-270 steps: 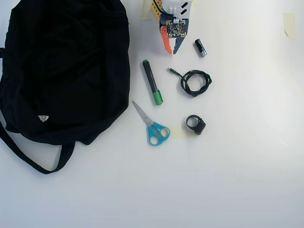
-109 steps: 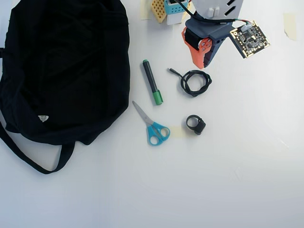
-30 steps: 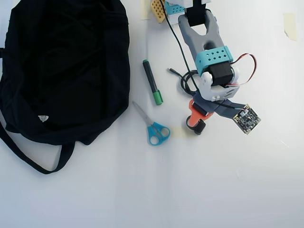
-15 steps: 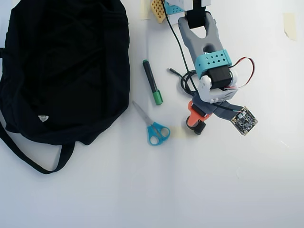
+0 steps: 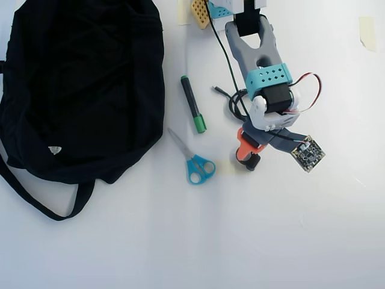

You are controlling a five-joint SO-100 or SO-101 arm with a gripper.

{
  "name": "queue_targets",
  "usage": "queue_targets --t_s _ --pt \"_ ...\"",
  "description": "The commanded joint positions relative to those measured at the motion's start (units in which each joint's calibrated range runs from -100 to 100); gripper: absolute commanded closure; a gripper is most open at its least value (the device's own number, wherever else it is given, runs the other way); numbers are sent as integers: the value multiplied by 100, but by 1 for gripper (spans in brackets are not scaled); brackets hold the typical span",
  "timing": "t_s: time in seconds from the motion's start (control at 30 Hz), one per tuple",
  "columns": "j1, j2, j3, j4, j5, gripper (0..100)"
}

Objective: Put the bike light into the black bag

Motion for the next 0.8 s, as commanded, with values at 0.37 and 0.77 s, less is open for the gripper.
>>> queue_targets --t_s 0.37,0.77 --pt "261 -72 -122 -4 122 76" --pt "358 193 -221 -237 447 75"
